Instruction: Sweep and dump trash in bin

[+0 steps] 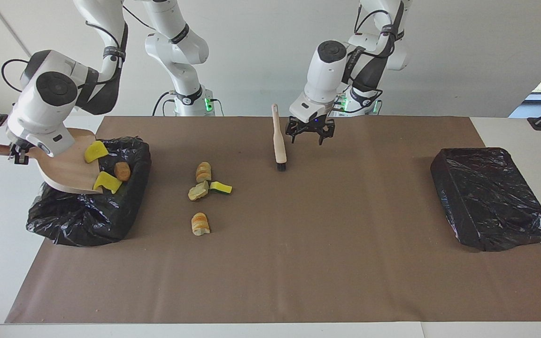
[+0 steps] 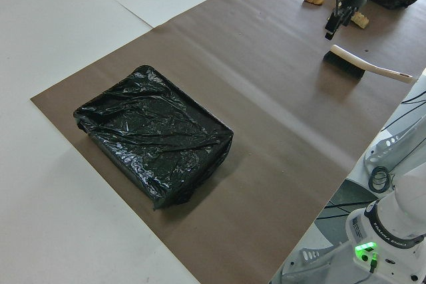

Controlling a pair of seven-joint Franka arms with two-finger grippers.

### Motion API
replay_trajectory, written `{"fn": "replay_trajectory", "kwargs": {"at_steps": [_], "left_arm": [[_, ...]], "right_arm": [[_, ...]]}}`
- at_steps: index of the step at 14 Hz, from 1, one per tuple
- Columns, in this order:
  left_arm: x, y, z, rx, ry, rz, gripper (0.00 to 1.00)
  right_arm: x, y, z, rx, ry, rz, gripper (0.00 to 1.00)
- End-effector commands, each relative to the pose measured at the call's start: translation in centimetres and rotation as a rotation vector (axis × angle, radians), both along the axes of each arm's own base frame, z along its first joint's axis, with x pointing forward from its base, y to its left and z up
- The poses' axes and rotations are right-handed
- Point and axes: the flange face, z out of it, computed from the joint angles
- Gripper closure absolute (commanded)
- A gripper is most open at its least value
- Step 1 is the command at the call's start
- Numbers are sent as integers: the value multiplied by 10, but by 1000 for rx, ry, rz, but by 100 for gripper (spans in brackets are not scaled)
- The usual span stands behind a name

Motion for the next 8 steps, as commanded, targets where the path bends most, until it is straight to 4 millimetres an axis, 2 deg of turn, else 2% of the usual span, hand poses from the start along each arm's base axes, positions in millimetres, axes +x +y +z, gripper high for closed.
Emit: {"fn": "replay_trajectory", "kwargs": {"at_steps": [1, 2, 4, 6, 8], "left_arm": [[46, 49, 76, -2, -49, -45, 0], [62, 73, 105, -12, -89, -80, 0], [84, 122, 162, -24, -138, -91, 0], [87, 160, 199, -14, -126, -90, 0], [88, 195, 228, -15, -140, -59, 0]], "right_arm": [[-15, 16, 6, -49, -22, -10, 100], [-18, 29, 9, -63, -41, -13, 100], [-31, 42, 17, -90, -51, -46, 100], [-38, 44, 35, -97, -79, -46, 100], [-55, 36, 60, -106, -102, -93, 100]]}}
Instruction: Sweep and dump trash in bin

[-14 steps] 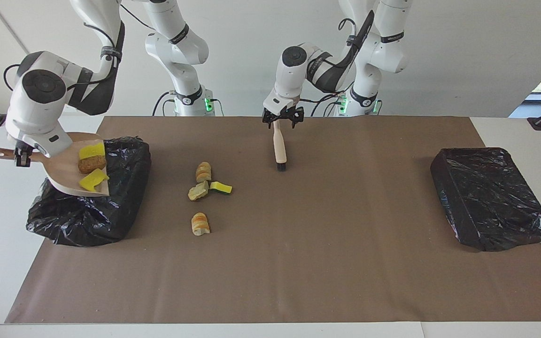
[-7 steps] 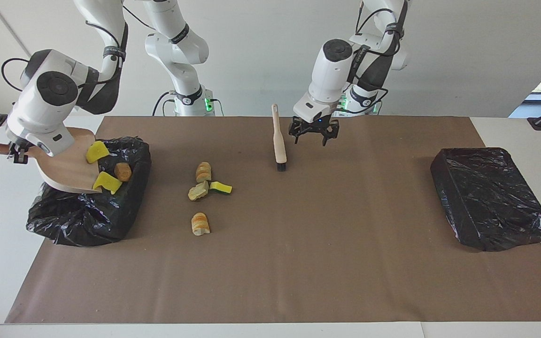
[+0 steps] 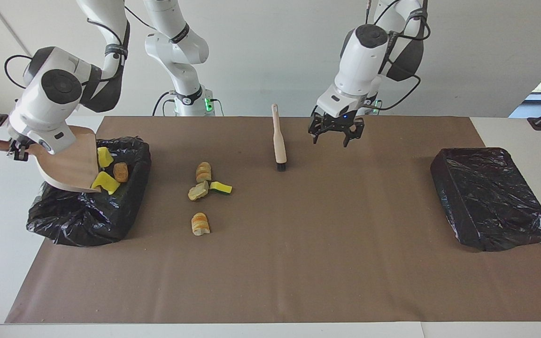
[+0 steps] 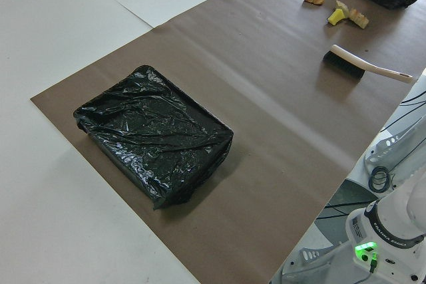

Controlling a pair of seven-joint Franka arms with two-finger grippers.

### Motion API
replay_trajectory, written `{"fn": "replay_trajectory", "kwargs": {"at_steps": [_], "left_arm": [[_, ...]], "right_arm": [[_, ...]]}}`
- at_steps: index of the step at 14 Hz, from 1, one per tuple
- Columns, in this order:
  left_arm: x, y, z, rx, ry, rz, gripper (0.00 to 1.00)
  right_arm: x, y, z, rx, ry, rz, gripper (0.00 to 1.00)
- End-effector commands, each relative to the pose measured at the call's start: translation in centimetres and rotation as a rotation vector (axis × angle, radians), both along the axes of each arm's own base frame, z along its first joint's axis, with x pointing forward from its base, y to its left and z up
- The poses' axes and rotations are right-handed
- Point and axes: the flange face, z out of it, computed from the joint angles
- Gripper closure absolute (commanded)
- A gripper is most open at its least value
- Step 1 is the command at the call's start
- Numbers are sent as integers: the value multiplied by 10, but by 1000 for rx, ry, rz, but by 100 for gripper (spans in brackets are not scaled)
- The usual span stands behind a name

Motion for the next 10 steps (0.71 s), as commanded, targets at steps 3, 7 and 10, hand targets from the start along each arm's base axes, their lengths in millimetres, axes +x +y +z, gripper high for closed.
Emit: {"fn": "replay_trajectory", "kwargs": {"at_steps": [3, 7, 10], "left_arm": [[15, 63, 45, 24, 34, -58, 0], [20, 86, 42, 44, 89, -78, 0], [22, 83, 35, 59, 115, -89, 0]], "right_arm": [[-40, -14, 51, -15, -77, -91, 100], [-65, -11, 88, 114, -173, -269, 100], [-70, 12, 87, 196, -295, -414, 100]]}}
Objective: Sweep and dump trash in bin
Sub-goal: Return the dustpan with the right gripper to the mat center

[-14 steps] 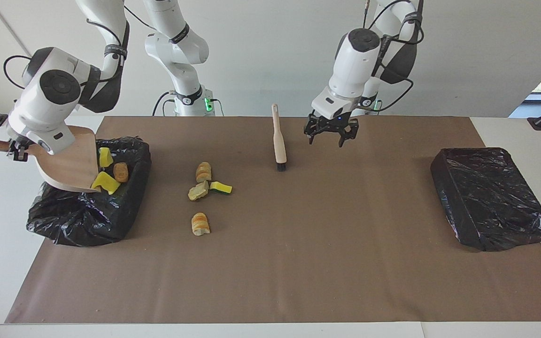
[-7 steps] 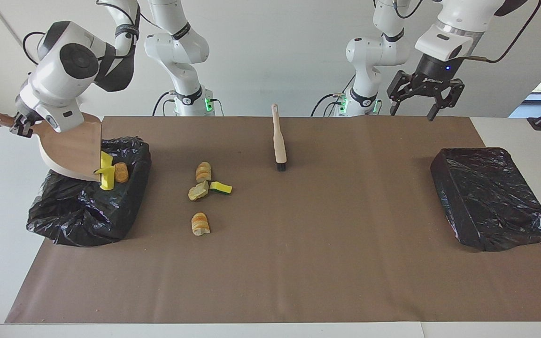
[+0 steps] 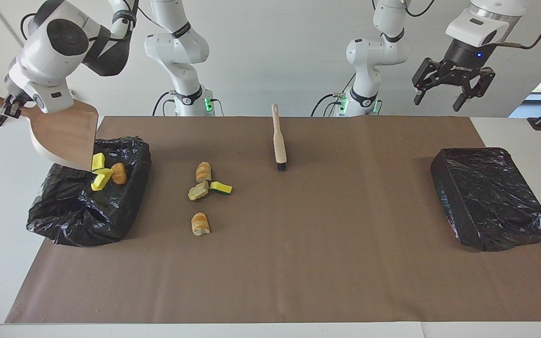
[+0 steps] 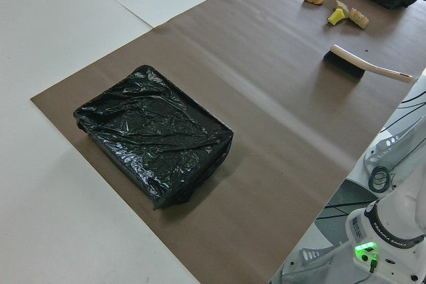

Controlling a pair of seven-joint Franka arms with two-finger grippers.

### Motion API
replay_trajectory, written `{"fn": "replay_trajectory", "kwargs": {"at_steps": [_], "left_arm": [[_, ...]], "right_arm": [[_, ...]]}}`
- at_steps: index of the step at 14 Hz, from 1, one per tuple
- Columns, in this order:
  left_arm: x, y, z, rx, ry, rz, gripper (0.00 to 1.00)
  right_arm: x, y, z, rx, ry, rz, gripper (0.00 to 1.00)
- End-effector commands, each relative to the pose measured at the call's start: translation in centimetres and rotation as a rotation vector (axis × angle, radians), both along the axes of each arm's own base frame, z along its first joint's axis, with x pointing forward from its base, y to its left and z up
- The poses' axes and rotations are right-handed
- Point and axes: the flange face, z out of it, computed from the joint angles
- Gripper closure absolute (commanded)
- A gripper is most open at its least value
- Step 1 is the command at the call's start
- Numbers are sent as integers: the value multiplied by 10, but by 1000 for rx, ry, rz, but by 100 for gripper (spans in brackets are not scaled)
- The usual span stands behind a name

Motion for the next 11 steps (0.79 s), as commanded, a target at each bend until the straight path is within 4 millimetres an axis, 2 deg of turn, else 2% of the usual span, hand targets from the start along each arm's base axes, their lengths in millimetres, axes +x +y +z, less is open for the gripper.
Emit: {"fn": "replay_trajectory", "kwargs": {"at_steps": [1, 3, 6, 9, 11], "left_arm": [[0, -4, 5, 19, 12, -29, 0], [-8, -1, 6, 26, 11, -57, 0], [-25, 0, -4, 45, 12, -54, 0], [-27, -1, -3, 83, 14, -48, 0], [-28, -3, -3, 84, 18, -50, 0]], "right_arm": [[0, 25, -4, 83, -114, -151, 100], [5, 45, -10, 167, -246, -294, 100], [18, 113, -22, 223, -387, -468, 100], [36, 165, -58, 307, -446, -712, 100], [55, 211, -85, 376, -485, -805, 100]]}}
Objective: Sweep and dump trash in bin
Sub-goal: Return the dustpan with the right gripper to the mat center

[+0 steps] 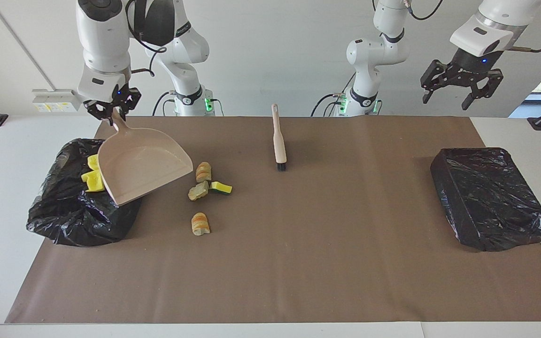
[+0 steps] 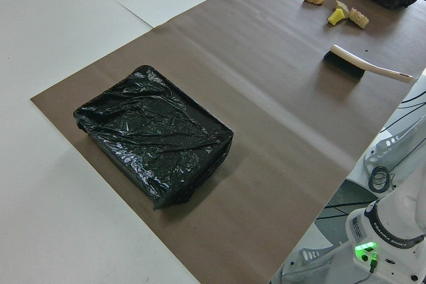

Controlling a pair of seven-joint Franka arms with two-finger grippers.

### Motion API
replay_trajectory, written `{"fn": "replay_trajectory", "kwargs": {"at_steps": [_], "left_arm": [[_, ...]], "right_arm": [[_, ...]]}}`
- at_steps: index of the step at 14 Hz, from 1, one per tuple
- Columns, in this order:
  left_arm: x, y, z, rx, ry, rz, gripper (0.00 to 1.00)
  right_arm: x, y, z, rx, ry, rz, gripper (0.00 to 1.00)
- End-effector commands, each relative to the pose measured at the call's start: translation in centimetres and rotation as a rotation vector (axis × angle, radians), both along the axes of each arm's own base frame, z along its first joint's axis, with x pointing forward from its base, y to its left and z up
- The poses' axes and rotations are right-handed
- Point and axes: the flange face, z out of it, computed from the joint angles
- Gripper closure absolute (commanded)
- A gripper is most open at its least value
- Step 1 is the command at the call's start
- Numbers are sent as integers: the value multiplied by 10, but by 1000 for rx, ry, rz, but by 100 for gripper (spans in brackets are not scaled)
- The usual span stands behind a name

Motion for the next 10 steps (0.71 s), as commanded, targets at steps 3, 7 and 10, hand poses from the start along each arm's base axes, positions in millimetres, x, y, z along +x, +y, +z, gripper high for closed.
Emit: {"fn": "replay_trajectory", "kwargs": {"at_steps": [3, 7, 10], "left_arm": [[-7, 3, -1, 23, -3, 0, 0], [-6, 6, -1, 21, -3, 4, 0], [-7, 7, 0, 23, -3, 5, 0]], "right_arm": [[45, 132, -88, 121, -105, -344, 100], [87, 219, -147, 242, -83, -588, 100], [89, 316, -191, 311, -125, -784, 100]]}}
